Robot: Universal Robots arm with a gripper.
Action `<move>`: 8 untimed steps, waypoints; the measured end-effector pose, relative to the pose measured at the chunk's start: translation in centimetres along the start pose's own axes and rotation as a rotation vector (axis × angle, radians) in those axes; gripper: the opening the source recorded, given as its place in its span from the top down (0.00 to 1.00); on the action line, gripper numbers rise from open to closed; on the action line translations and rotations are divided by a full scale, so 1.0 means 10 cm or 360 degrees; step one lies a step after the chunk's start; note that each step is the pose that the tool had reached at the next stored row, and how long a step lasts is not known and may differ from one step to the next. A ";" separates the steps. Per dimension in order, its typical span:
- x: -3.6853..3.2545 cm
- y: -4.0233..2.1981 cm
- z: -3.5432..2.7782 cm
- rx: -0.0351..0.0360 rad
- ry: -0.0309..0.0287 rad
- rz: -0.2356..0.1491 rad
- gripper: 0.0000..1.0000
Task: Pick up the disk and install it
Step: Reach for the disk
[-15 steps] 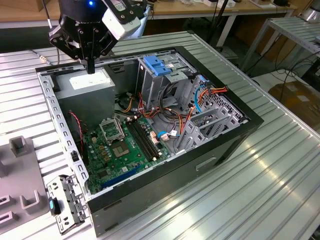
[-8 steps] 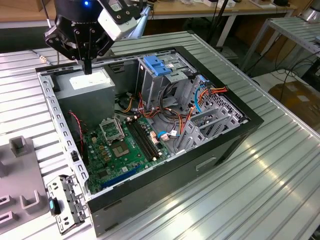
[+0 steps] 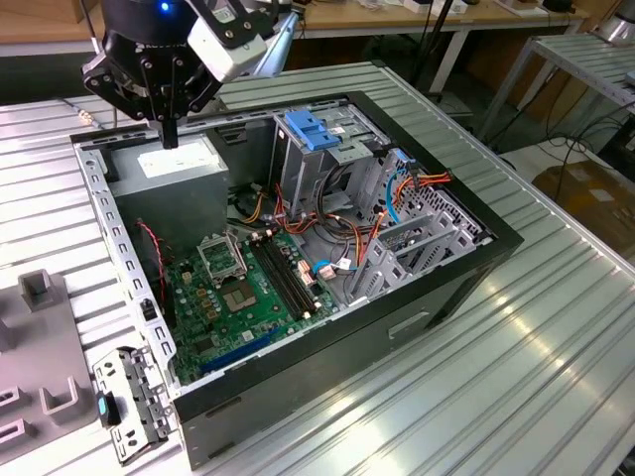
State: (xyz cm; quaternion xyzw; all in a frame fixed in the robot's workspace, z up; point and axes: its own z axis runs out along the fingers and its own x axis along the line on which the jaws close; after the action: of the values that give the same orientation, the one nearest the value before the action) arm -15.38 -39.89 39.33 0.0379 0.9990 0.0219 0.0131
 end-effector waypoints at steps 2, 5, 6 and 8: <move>0.011 -0.001 0.000 0.0000 0.00000 0.0000 0.89; 0.028 -0.002 -0.001 0.0000 0.00000 0.0000 0.89; 0.035 -0.003 -0.001 0.0000 0.00000 0.0000 0.89; 0.047 -0.004 -0.001 0.0000 0.00000 0.0000 0.89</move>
State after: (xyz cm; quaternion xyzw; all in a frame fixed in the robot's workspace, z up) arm -15.85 -39.89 39.33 0.0379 0.9990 0.0219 0.0131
